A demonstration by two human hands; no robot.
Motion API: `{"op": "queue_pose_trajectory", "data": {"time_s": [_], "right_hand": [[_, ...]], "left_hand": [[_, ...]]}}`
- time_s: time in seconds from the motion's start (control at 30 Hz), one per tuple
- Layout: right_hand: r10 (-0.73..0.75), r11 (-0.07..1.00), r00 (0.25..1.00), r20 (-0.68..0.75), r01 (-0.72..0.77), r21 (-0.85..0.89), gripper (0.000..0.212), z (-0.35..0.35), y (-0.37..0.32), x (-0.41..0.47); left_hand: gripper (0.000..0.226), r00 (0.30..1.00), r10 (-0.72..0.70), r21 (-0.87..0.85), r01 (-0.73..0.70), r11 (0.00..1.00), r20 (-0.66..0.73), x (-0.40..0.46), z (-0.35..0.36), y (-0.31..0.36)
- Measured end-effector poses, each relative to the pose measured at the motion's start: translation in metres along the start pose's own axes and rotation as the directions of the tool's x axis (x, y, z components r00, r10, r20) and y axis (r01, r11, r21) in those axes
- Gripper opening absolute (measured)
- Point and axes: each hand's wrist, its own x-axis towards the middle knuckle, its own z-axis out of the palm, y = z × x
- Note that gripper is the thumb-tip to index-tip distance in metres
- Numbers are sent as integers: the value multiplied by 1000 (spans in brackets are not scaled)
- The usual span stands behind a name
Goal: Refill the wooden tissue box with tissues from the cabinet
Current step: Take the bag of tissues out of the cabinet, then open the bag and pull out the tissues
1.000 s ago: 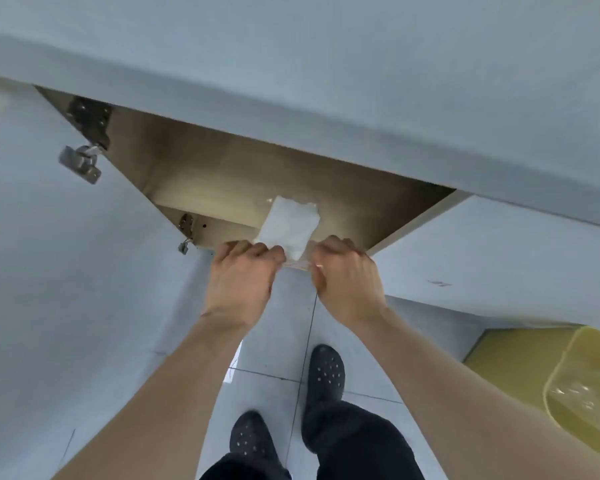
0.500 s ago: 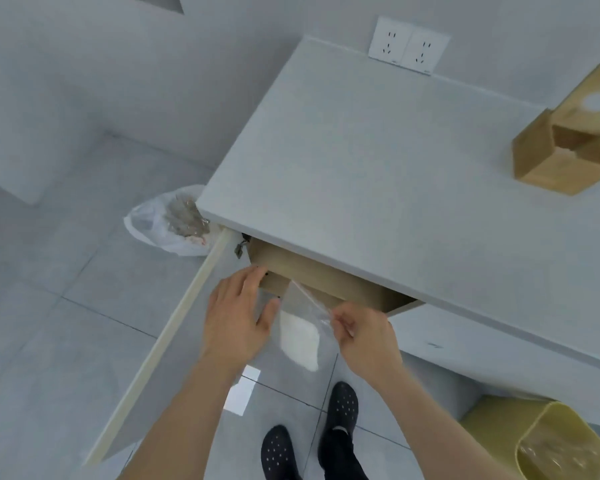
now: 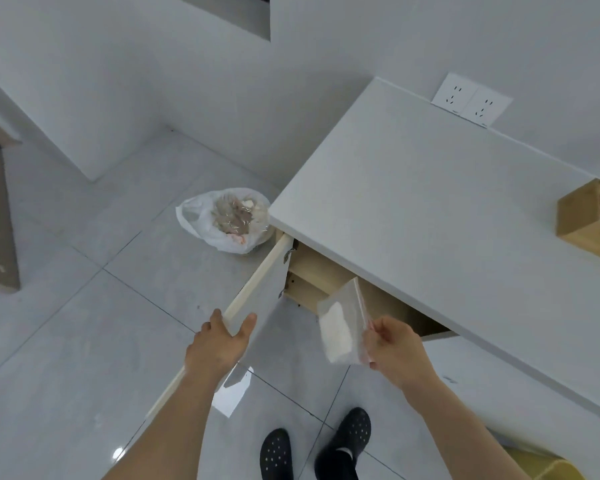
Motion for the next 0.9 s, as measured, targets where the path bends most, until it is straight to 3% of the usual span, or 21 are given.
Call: {"op": "queue_pose_trajectory", "data": {"time_s": [0.13,0.43,0.57,0.63,0.7,0.8,0.9], "right_hand": [[-10,1000,1000,-25,10,27,21,-4,-1,-4],[6,995,1000,-6,-6,100,21,-38,1,-16],[49,983,998,-47,-40,180,27,-61,10,-21],[56,978,995,-87,-37,205,22,-75,19,-22],[59,971,993,-101,-33,238,22,-91,28,-23],[57,942,995,-82,-26,335,19,-119,38,-24],[47,890,995,-84,-4,455,20,-152,45,-25]], "left_hand": [[94,1000,8,-31,-8,999,21,-14,10,4],[97,956,-45,-219,112,969,290,-66,41,55],[121,902,-63,-304,209,930,427,-73,63,79],[89,887,-16,-368,207,907,461,-86,67,99],[62,901,85,-399,103,911,426,-109,64,127],[41,955,232,-423,-136,896,185,-131,60,168],[30,927,367,-493,-281,823,84,-154,56,219]]}}
